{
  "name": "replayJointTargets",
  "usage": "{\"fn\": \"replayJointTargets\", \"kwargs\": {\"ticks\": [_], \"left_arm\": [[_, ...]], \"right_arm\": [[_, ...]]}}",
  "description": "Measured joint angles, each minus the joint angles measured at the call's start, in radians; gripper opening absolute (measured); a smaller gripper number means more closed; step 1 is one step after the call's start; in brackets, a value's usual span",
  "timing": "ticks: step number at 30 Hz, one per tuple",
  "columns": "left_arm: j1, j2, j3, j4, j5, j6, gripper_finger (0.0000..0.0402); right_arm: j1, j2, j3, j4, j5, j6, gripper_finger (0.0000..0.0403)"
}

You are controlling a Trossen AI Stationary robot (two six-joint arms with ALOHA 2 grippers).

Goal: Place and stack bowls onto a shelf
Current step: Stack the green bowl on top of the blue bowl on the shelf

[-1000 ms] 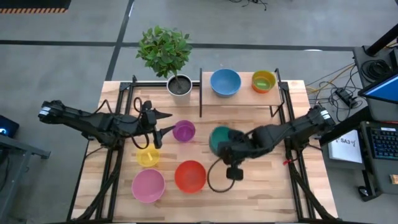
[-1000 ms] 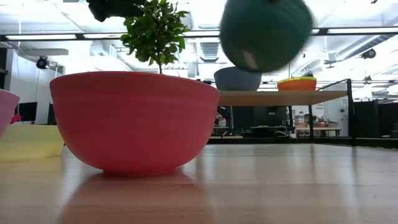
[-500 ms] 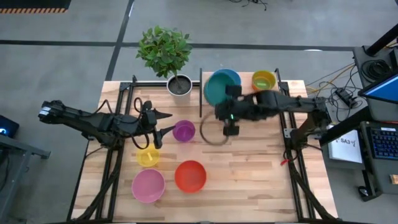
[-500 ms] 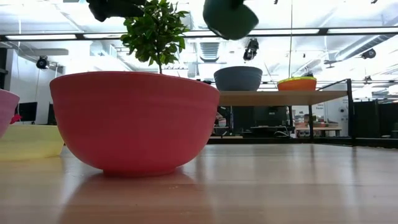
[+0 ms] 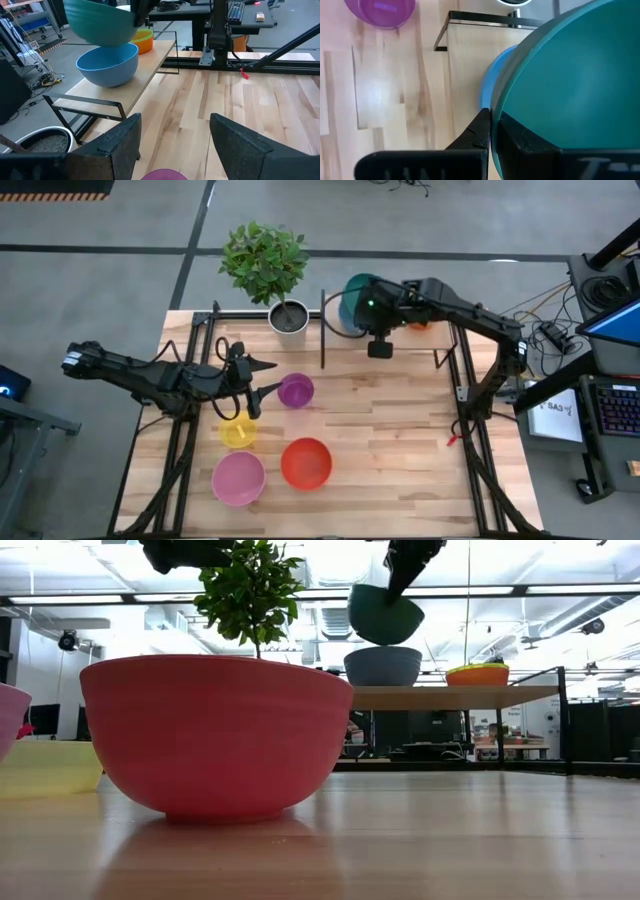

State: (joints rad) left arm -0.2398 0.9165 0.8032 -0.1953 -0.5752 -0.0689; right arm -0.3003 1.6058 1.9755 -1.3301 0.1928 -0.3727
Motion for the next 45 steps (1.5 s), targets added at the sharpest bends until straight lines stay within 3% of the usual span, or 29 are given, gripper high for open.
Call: {"fn": "replayJointTargets", "kwargs": {"ticks": [24,39,45], "left_arm": [[0.000,0.000,0.000,-0.002,0.000,0.009,0.0219],[0.000,0.000,0.000,-0.001,0.000,0.013,0.0219],[0.000,0.000,-0.001,-0.001,0.000,0.013,0.0219]], "right_arm": [[-0.023,0.072,-0.001,-0.005,-0.010,-0.058,0.0010],[-0.028,0.076,-0.001,-0.004,0.059,-0.031,0.0086],[-0.028,0.048,0.009,-0.002,0.062,-0.019,0.0087]]}}
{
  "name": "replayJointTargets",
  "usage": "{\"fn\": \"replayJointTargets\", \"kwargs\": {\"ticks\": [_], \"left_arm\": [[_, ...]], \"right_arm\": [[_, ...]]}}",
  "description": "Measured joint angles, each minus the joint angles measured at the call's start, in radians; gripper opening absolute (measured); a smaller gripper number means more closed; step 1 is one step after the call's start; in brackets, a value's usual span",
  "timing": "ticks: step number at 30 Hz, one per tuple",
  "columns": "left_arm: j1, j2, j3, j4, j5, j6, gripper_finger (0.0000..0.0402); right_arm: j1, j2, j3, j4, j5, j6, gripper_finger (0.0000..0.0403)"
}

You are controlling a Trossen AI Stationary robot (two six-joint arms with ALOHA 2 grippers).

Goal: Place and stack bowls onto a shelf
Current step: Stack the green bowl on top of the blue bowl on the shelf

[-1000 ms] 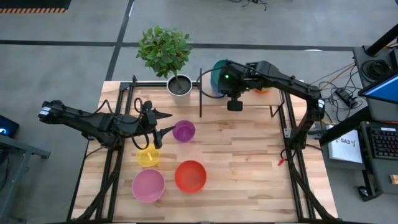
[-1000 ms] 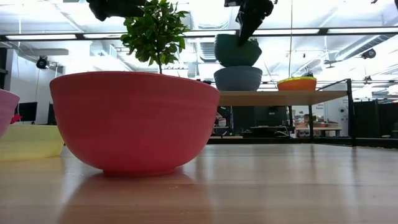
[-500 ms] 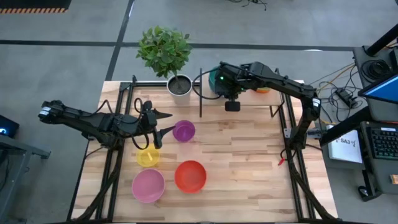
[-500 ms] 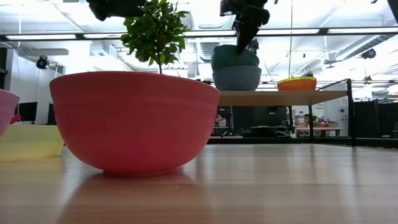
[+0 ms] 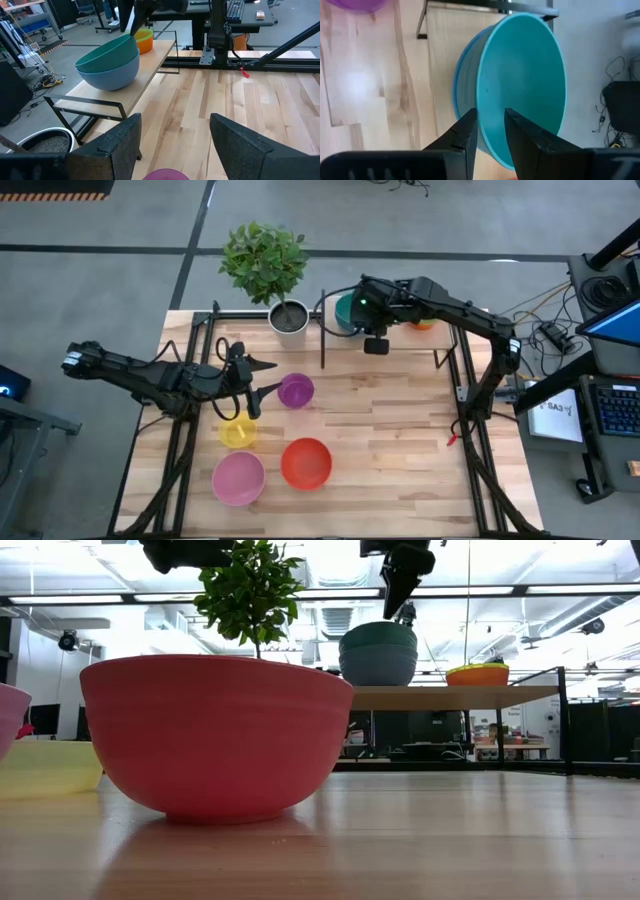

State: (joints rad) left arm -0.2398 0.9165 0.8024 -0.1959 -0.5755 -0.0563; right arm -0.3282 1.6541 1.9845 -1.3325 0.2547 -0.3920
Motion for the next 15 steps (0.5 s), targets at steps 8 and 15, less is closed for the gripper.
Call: {"fn": "replayJointTargets", "kwargs": {"ticks": [8,15], "left_arm": [[0.000,0.000,0.000,0.000,0.000,0.000,0.0219],[0.000,0.000,0.000,-0.003,0.000,0.000,0.0219]], "right_arm": [[-0.013,-0.052,-0.062,0.203,-0.206,0.078,0.0054],[-0.032,-0.122,-0.315,0.559,-0.211,0.079,0.0010]]}}
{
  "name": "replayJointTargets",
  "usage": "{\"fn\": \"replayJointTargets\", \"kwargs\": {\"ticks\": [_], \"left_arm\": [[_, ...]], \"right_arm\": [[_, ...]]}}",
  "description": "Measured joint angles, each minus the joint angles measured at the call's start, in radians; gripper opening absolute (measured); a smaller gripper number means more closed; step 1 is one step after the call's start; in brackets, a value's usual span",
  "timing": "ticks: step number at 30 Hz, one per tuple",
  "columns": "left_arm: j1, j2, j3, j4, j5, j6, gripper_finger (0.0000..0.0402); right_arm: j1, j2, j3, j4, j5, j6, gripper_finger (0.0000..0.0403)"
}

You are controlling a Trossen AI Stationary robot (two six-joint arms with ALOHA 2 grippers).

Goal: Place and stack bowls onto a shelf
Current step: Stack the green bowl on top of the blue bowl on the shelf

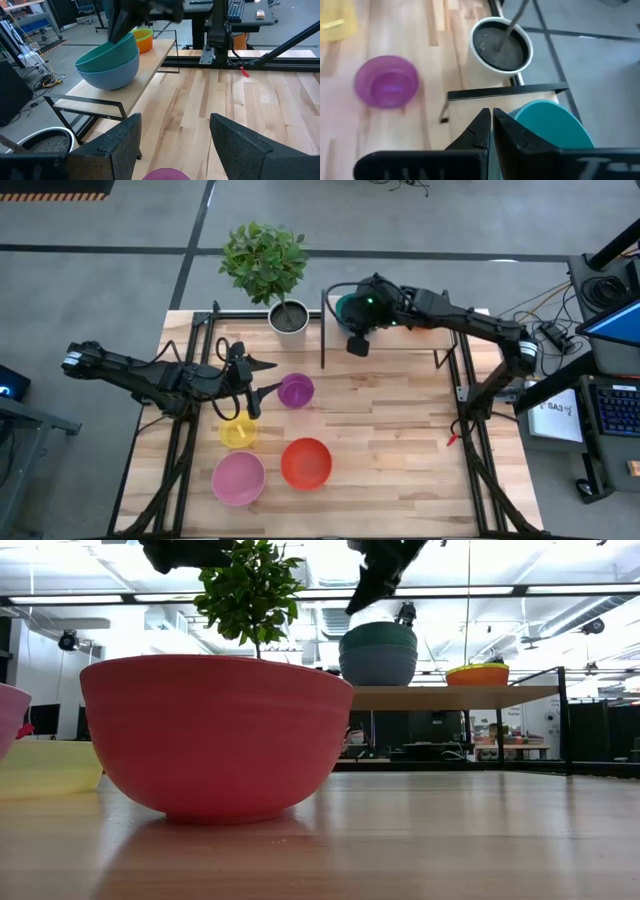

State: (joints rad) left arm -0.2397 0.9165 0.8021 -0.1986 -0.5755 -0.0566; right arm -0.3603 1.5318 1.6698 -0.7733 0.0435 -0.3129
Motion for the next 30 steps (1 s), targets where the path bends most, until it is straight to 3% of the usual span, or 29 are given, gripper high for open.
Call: {"fn": "replayJointTargets", "kwargs": {"ticks": [6,19,24,30], "left_arm": [[0.000,0.000,0.000,0.000,0.000,0.000,0.0219],[0.000,0.000,0.000,0.000,0.000,0.003,0.0219],[0.000,0.000,0.000,-0.003,0.000,0.003,0.0219],[0.000,0.000,0.000,-0.004,0.000,0.011,0.0219]], "right_arm": [[-0.034,-0.037,-0.150,0.174,0.000,0.017,0.0009],[-0.033,-0.056,-0.219,0.243,0.000,0.051,0.0009],[-0.028,-0.137,-0.237,0.283,-0.007,0.086,0.0009],[-0.029,-0.302,-0.458,0.439,-0.012,0.144,0.0009]]}}
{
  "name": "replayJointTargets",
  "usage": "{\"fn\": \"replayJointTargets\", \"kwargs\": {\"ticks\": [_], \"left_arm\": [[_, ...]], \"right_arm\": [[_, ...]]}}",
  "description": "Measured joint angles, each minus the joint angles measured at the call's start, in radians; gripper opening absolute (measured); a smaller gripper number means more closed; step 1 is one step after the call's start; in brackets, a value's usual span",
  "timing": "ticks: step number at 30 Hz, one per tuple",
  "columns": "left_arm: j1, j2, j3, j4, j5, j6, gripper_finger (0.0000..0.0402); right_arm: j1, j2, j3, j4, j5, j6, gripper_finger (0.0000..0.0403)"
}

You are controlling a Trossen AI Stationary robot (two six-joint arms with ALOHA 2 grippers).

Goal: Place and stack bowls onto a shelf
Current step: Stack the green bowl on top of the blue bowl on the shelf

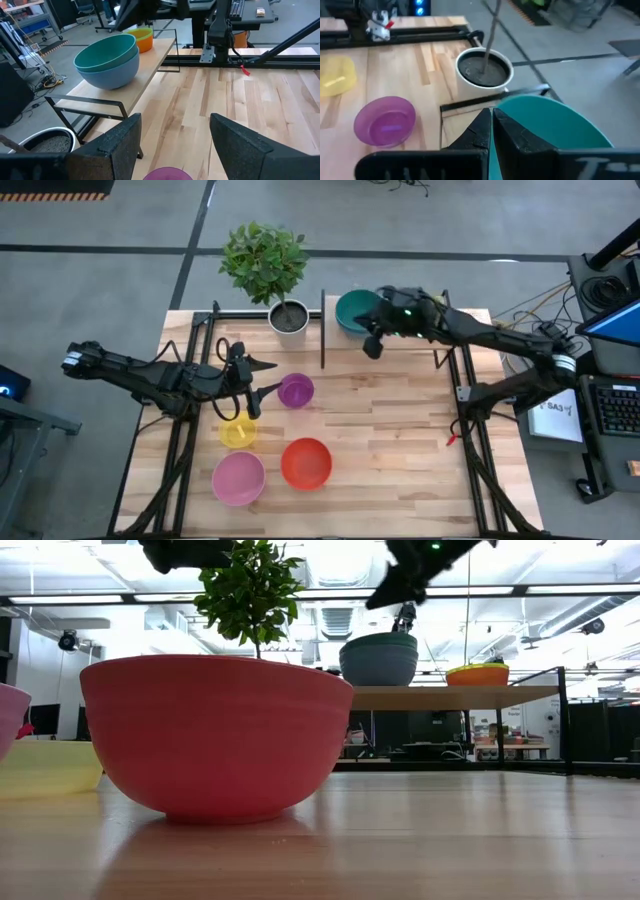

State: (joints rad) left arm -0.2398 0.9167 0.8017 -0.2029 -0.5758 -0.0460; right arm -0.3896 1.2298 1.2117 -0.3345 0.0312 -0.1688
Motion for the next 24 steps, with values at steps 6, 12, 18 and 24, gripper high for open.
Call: {"fn": "replayJointTargets", "kwargs": {"ticks": [6,12,18,24], "left_arm": [[0.000,0.000,0.000,0.000,0.000,0.000,0.0219],[0.000,0.000,0.000,0.020,0.000,0.000,0.0219],[0.000,0.000,0.000,0.031,0.000,0.000,0.0219],[0.000,0.000,-0.005,0.035,0.000,-0.028,0.0219]], "right_arm": [[-0.030,-0.142,-0.236,0.166,0.051,0.071,0.0009],[-0.057,-0.194,-0.352,0.216,0.068,0.101,0.0009],[-0.056,-0.195,-0.371,0.221,0.074,0.098,0.0009],[-0.053,-0.234,-0.344,0.221,0.066,0.098,0.0009]]}}
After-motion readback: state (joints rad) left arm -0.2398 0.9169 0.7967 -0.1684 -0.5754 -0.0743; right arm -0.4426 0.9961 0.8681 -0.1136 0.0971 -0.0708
